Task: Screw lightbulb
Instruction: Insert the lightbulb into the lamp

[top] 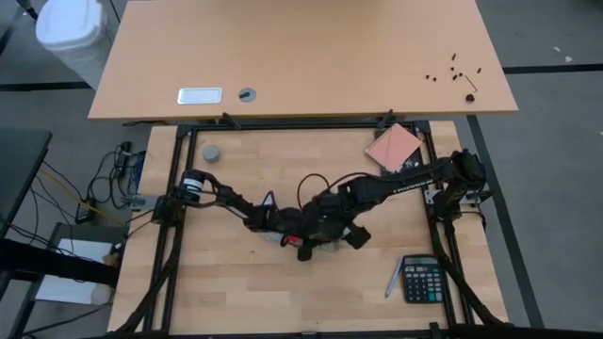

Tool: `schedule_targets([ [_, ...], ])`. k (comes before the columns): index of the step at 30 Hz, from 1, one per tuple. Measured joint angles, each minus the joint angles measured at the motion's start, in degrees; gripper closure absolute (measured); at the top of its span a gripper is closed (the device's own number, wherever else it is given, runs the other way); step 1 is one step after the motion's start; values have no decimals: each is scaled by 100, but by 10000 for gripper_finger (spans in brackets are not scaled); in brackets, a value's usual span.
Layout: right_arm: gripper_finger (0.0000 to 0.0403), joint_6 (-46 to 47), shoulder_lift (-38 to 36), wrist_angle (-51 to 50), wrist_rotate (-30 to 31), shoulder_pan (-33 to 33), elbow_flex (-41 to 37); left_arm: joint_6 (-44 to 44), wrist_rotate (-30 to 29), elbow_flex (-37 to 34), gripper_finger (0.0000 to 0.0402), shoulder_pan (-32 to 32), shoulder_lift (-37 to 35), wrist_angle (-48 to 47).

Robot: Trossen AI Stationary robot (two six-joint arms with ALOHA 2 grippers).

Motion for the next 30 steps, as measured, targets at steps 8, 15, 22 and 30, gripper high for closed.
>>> schedule_targets([
  [8,13,-1929,0,85,63,104,0,-20,977,-7,208,178,4,24],
  [15,23,-2528,20,443,-53,133,-113,14,1415,-7,208,285,11,20],
  [22,29,-2611,52,744,-69,226,-284,105,1377,-11,208,300,15,26],
  [30,29,-2436,52,956,-137,331,-297,163,1211,-20,208,289,15,48],
])
